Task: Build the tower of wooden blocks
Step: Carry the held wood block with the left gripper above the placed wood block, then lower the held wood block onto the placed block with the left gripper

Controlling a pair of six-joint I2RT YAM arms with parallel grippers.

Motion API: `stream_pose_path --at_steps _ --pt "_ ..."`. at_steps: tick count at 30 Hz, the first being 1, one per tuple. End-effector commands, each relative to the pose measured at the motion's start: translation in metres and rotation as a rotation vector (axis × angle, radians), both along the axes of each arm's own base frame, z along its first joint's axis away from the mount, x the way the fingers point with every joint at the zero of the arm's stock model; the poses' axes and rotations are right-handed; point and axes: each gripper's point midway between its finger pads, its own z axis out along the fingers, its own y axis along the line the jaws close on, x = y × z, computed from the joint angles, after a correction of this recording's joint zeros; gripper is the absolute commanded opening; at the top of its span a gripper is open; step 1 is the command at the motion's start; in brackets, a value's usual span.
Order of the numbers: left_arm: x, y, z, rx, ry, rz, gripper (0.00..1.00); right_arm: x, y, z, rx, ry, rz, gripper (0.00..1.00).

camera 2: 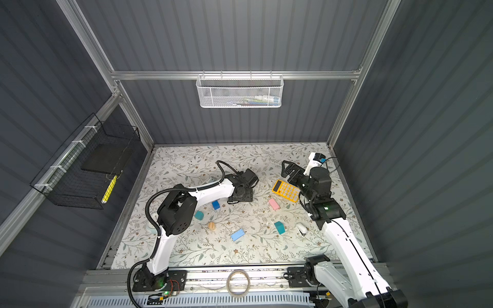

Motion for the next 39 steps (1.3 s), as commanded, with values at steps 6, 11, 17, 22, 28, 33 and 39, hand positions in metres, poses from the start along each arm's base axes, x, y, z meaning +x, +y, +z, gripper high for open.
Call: stream_pose_path --at_steps 6,11,17,22,28,33,39 --pt "0.0017 0.0038 -0.0151 0.024 0.045 0.035 0.74 -0.0003 -0.0037 0.0053 0.001 -0.027 -0.017 0.99" --pt "0.0023 0.0047 -0.0181 0.031 0.049 0.041 0.76 -0.0001 -0.0037 0.0041 0.000 -0.024 -0.017 0.99" --pt "0.0036 0.0056 -0.0196 0.044 0.050 0.044 0.80 -0.0004 -0.0037 0.0047 -0.004 -0.027 -0.015 0.99" --pt "0.0049 0.0056 -0.0197 0.047 0.051 0.046 0.82 -0.0003 -0.0038 0.0051 -0.006 -0.029 -0.015 0.99" --pt "0.0063 0.0062 -0.0193 0.055 0.050 0.047 0.82 -0.0002 -0.0041 0.0046 -0.007 -0.028 -0.016 0.99" --pt "0.0064 0.0060 -0.0197 0.056 0.049 0.048 0.75 -0.0002 -0.0046 0.0048 -0.008 -0.028 -0.018 0.99" --pt "0.0071 0.0047 -0.0205 0.057 0.051 0.047 0.74 -0.0002 -0.0046 0.0041 -0.008 -0.027 -0.018 0.99"
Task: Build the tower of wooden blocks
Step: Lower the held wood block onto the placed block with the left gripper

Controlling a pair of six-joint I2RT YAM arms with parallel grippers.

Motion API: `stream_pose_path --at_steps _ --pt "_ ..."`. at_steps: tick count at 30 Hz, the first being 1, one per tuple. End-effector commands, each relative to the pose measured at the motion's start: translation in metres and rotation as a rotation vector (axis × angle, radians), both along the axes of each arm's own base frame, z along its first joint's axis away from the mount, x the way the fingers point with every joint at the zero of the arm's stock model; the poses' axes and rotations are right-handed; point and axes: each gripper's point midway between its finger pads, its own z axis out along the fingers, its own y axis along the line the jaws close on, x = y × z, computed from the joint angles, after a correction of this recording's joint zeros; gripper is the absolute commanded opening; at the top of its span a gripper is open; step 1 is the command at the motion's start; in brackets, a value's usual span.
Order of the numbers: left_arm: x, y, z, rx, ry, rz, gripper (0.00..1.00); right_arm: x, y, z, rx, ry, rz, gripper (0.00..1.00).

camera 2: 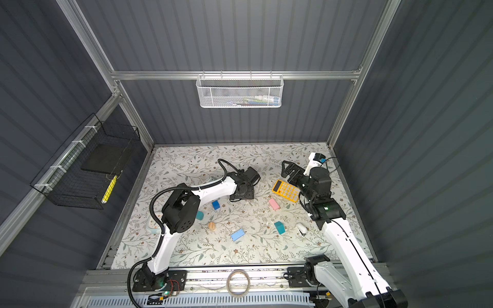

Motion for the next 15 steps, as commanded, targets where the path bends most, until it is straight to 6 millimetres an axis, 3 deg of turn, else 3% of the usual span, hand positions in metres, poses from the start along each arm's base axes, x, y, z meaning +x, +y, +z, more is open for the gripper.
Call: stream_pose_path --at_steps 1,15 --pt "-0.0045 0.0099 -0.0200 0.043 0.056 0.023 0.74 -0.0002 -0.0044 0.0049 -0.008 -0.028 -0.017 0.99" --pt "-0.0006 0.0123 -0.0208 0.065 0.048 0.032 0.75 0.0007 -0.0050 0.0032 -0.008 -0.026 -0.020 0.99"
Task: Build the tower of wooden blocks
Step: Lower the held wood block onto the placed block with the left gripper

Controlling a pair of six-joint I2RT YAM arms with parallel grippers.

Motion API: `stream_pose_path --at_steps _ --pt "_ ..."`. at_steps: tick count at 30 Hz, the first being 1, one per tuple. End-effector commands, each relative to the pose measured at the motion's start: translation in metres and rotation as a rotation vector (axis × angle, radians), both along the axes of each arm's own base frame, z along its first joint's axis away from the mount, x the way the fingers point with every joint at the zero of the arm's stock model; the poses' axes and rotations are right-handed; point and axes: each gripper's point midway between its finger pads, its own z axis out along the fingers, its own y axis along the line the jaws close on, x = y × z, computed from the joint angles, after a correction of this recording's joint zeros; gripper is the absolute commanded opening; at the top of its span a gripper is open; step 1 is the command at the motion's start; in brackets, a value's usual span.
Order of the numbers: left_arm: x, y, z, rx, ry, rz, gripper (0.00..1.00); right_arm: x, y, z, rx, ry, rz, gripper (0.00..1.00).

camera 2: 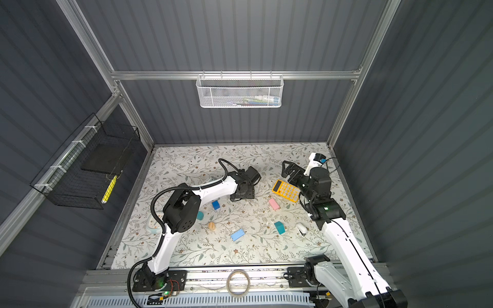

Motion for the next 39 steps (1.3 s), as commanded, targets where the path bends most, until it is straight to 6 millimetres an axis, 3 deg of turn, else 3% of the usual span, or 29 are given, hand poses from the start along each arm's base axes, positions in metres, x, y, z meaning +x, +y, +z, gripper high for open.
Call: stream_pose_path --at_steps 1,22,39 --pt "-0.003 0.014 -0.022 0.062 0.050 0.031 0.75 0.000 -0.003 0.004 -0.007 -0.025 -0.012 0.99" --pt "0.003 0.024 -0.024 0.105 0.033 0.057 0.75 0.001 -0.003 0.002 -0.003 -0.021 -0.011 0.99" --pt "0.003 0.020 -0.027 0.086 0.049 0.056 0.80 0.001 -0.003 0.003 -0.004 -0.023 -0.012 0.99"
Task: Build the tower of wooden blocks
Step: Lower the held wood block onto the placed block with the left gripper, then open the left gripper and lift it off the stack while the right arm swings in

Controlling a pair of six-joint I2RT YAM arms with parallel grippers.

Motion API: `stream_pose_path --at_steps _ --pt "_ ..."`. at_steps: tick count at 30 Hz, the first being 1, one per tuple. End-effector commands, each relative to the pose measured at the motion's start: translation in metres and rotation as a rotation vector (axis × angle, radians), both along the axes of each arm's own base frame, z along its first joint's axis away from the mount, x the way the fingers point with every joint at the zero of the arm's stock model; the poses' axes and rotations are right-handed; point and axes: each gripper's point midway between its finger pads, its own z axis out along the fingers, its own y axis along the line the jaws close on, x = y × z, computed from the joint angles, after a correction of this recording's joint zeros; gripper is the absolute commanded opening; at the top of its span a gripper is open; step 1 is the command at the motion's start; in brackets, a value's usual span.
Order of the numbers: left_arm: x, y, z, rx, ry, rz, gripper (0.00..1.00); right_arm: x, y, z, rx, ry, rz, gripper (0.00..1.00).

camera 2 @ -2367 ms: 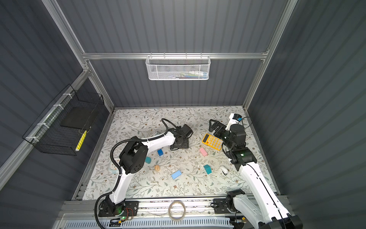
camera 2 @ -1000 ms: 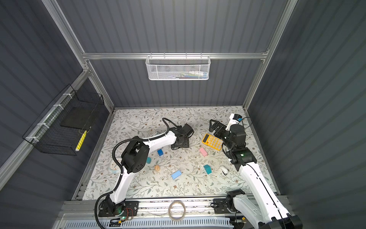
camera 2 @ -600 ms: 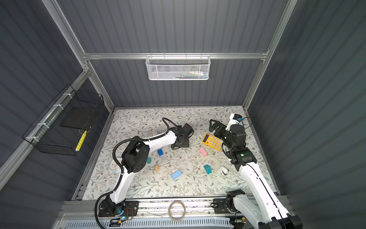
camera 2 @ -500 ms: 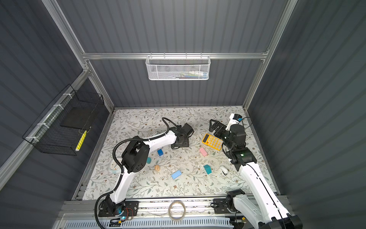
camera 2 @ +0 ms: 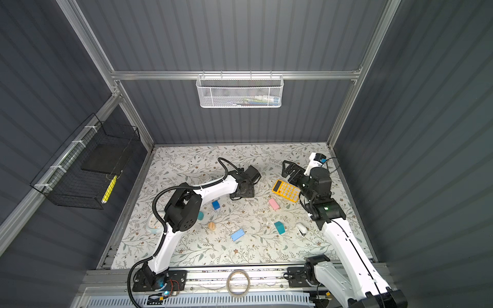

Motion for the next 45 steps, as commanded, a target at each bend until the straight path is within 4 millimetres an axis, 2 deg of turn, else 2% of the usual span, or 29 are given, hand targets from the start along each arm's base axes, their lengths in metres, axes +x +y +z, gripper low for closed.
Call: stream_pose_path --at_steps 1,9,12,15,21,33,38,42,45 --pt "-0.008 0.014 -0.026 0.060 0.071 0.022 0.81 0.001 -0.003 0.001 -0.004 -0.018 -0.010 0.99" --pt "-0.007 0.010 -0.023 0.042 0.073 0.021 0.83 0.001 -0.002 0.001 -0.005 -0.019 -0.009 0.99" --pt "-0.008 0.009 -0.022 0.037 0.073 0.018 0.88 0.002 -0.002 0.001 -0.005 -0.019 -0.007 0.99" --pt "-0.008 0.007 -0.019 0.027 0.071 0.007 0.99 0.002 -0.002 0.000 -0.005 -0.016 -0.006 0.99" --pt "-0.006 0.003 -0.007 0.003 0.055 -0.017 1.00 0.002 -0.002 0.000 -0.007 -0.017 -0.006 0.99" --pt "-0.004 -0.007 0.063 -0.104 -0.037 -0.076 1.00 0.003 -0.002 -0.001 -0.008 -0.012 -0.007 0.99" --pt "-0.001 -0.009 0.100 -0.137 -0.099 -0.106 1.00 0.004 -0.002 -0.003 -0.009 -0.008 -0.008 0.99" --pt "0.001 -0.002 0.131 -0.141 -0.164 -0.113 1.00 0.006 -0.002 -0.006 -0.010 0.004 -0.007 0.99" --pt "0.004 0.006 0.162 -0.145 -0.244 -0.118 1.00 0.013 0.004 -0.012 -0.006 0.021 0.016 0.99"
